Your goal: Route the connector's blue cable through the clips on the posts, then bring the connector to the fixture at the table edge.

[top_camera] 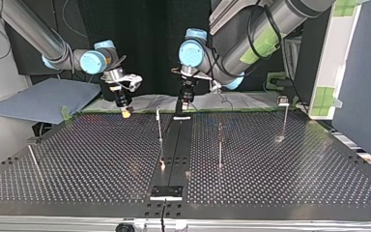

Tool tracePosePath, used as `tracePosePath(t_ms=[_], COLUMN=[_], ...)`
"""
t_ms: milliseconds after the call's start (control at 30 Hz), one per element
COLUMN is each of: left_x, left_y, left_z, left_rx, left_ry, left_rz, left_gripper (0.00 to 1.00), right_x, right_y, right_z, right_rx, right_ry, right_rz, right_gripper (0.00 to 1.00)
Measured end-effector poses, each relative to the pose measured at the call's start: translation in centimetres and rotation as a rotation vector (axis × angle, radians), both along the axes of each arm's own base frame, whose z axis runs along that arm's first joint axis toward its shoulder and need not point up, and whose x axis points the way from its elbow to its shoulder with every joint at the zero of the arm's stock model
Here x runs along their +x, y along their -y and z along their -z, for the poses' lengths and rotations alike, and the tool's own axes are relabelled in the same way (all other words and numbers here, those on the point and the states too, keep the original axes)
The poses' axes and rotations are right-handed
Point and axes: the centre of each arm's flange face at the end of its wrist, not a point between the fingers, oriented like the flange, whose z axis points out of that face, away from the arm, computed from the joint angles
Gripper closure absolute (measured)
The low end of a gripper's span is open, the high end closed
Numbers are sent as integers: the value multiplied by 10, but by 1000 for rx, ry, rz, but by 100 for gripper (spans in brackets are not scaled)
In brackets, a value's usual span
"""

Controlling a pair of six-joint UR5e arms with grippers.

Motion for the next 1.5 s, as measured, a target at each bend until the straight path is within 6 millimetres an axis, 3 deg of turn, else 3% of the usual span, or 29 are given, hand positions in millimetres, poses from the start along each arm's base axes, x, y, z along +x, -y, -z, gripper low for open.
tracePosePath(t_ms=[233,600,833,1300,1500], left_x=[0,8,11,19,29], left_y=[2,11,14,19,21], left_z=[14,12,21,23,15], left_rx=[-4,-48,-49,-55,-60], left_ry=[-17,-1,-10,-13,-6], left_rz=[4,35,44,42,35], left_gripper=[100,100,100,100,100], right_x=[-12,-19,-20,-20,-20], right_y=[6,10,11,11,11], right_z=[1,2,2,2,2], right_rx=[10,14,15,12,12], right_ry=[-5,-5,-5,-4,-4], right_rz=[19,33,35,36,36], right_gripper=[100,100,100,100,100])
